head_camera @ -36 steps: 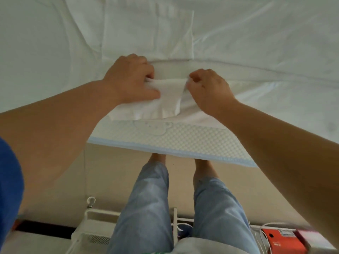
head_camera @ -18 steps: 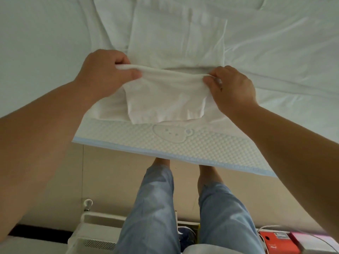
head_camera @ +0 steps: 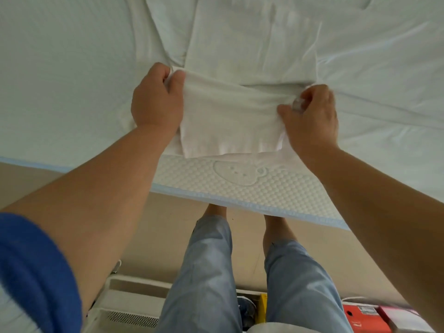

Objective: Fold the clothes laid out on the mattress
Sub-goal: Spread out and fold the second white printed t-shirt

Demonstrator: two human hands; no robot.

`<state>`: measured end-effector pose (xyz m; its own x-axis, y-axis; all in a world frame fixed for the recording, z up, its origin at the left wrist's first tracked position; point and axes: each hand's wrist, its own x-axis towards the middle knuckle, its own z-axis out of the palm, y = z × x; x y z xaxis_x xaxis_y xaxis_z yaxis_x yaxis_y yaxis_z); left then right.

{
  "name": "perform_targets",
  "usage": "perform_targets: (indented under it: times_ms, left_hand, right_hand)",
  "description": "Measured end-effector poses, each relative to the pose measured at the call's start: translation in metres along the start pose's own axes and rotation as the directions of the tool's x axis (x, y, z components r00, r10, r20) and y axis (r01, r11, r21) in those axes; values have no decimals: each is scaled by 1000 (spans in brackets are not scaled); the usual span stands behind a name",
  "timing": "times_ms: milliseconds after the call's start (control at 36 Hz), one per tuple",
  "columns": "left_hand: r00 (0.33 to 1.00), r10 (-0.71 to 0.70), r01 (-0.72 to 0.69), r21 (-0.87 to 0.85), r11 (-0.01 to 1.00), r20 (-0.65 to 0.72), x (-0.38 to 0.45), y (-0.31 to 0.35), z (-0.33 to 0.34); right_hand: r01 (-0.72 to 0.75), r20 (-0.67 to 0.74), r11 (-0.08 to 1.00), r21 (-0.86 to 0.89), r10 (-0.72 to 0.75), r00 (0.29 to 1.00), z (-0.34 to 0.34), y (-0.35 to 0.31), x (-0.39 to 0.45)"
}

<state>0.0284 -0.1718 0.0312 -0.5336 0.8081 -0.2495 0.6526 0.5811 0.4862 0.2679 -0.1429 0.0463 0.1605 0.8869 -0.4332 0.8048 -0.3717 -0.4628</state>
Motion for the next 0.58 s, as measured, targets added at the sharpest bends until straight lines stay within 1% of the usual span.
perform_targets:
  times_ms: [56, 111, 139, 167, 194, 250, 278, 306, 333, 361, 389, 417, 444, 472, 528, 583]
  left_hand:
    - [1000, -16, 16, 39, 999, -7, 1, 0, 4]
    - [999, -36, 38, 56, 998, -28, 1, 3, 5]
    - [998, -44, 46, 43, 998, -43, 1, 4, 5]
    - [997, -36, 38, 30, 999, -63, 0, 6, 4]
    - [996, 8, -4, 42, 999, -92, -2, 7, 1]
    - [976, 180, -167, 110, 980, -122, -11, 10, -4]
    - [953, 287, -275, 122, 954, -99, -20, 12, -6]
    - [914, 403, -396, 125, 910, -42, -29, 13, -6]
    - [859, 509, -512, 137, 848, 55, -40, 12, -3]
    - [797, 575, -602, 168, 780, 184, -49, 9, 0]
    - [749, 583, -655, 215, 725, 315, -54, 3, 4]
    - [731, 539, -667, 273, 693, 419, -55, -6, 7]
    - [741, 466, -648, 335, 684, 484, -51, -16, 8]
    - [762, 407, -621, 392, 678, 504, -45, -25, 8]
    - [798, 365, -583, 460, 670, 480, -33, -40, 5]
    - [846, 299, -506, 488, 711, 441, -27, -46, -2]
  right_hand:
    - [42, 11, 999, -18, -41, 999, -1, 2, -3]
    - [87, -11, 996, 7, -87, 996, -4, 1, -7]
    - [132, -34, 991, 15, -132, 991, -6, 0, -10]
    - [211, -67, 977, -8, -211, 975, -8, -1, -13]
    - [312, -87, 948, -58, -316, 945, -9, -3, -18]
    - [510, -59, 847, -152, -523, 850, -8, -4, -30]
    - [591, -9, 785, -184, -602, 798, -5, -3, -36]
    - [651, 75, 730, -209, -652, 755, 0, 0, -40]
    - [686, 188, 689, -234, -660, 727, 4, 4, -43]
    - [694, 296, 665, -274, -628, 719, 8, 9, -44]
    - [680, 377, 651, -338, -568, 732, 10, 16, -41]
    - [651, 422, 641, -407, -501, 756, 11, 23, -36]
    - [622, 436, 631, -463, -449, 780, 11, 29, -31]
    - [594, 429, 627, -504, -415, 802, 11, 33, -27]
    - [545, 408, 638, -544, -366, 836, 10, 36, -22]
    - [535, 414, 634, -558, -346, 842, 7, 33, -25]
